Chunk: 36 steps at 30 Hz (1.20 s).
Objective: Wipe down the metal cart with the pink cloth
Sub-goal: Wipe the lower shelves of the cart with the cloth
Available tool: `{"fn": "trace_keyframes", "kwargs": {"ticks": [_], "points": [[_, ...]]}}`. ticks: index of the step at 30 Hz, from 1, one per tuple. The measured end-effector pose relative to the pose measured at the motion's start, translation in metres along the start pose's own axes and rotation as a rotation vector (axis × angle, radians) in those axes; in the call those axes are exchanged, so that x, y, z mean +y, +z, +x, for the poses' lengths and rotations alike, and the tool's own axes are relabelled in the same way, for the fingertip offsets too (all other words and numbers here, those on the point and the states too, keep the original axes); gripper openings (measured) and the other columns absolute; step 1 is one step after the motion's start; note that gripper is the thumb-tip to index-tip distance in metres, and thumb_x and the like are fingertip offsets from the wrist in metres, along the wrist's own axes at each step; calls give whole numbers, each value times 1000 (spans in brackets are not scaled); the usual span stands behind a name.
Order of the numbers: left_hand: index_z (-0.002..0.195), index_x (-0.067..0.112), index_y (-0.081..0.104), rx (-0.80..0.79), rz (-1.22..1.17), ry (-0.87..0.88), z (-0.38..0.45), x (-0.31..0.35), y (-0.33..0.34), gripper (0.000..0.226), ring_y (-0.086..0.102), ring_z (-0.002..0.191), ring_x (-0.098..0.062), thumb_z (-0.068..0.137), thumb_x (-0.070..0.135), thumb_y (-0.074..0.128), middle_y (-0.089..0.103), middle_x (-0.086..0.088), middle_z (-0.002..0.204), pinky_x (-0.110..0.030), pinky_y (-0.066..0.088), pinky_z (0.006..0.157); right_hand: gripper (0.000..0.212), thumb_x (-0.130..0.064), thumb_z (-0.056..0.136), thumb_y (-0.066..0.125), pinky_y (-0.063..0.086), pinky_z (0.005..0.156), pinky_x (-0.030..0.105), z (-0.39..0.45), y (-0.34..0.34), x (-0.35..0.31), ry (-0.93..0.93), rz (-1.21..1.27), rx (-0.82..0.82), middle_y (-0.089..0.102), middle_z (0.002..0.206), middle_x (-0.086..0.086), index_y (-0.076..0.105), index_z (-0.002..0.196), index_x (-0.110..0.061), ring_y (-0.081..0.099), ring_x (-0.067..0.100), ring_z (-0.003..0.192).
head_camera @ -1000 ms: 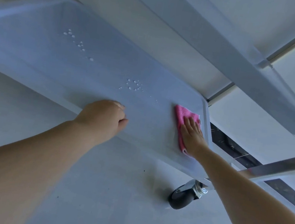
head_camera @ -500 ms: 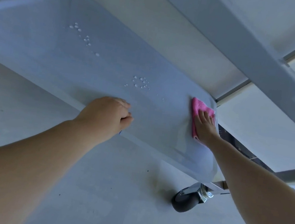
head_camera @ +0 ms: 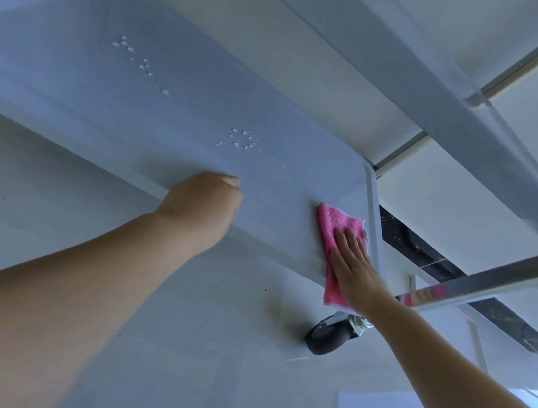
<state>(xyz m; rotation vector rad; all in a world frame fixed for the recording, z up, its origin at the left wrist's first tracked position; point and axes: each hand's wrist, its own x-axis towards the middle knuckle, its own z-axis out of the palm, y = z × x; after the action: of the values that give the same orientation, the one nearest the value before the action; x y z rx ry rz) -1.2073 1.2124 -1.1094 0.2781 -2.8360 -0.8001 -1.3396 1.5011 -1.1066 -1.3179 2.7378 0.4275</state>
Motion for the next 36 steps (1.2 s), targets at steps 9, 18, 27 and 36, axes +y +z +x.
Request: {"fn": "trace_keyframes", "kwargs": {"ticks": [9, 18, 27, 36], "points": [[70, 10, 59, 88, 41, 6, 8, -4, 0, 25, 55, 71, -28, 88, 25, 51, 58, -3, 65, -30, 44, 57, 83, -31, 90, 47, -4, 115, 53, 50, -2, 49, 222, -168, -187, -8, 154, 25, -8, 145, -1, -9, 42, 141], [77, 18, 64, 163, 99, 51, 16, -19, 7, 38, 61, 74, -19, 90, 49, 46, 69, 2, 73, -29, 46, 61, 85, -20, 88, 53, 2, 114, 56, 138, -13, 99, 160, -168, -127, 2, 154, 23, -6, 146, -1, 0, 39, 142], [97, 27, 68, 47, 73, 0, 19, -23, 9, 39, 62, 103, -11, 90, 53, 40, 70, 11, 107, -33, 48, 85, 83, -16, 85, 56, 8, 111, 56, 203, -24, 126, 159, -159, -128, 17, 149, 25, 1, 146, -1, 12, 43, 139], [107, 36, 67, 70, 28, -29, 17, -20, 7, 33, 57, 113, -7, 90, 52, 43, 65, 17, 119, -30, 44, 91, 89, -15, 81, 61, 8, 112, 60, 211, -18, 127, 93, -152, -71, 18, 150, 26, 1, 146, 0, 13, 44, 139]]}}
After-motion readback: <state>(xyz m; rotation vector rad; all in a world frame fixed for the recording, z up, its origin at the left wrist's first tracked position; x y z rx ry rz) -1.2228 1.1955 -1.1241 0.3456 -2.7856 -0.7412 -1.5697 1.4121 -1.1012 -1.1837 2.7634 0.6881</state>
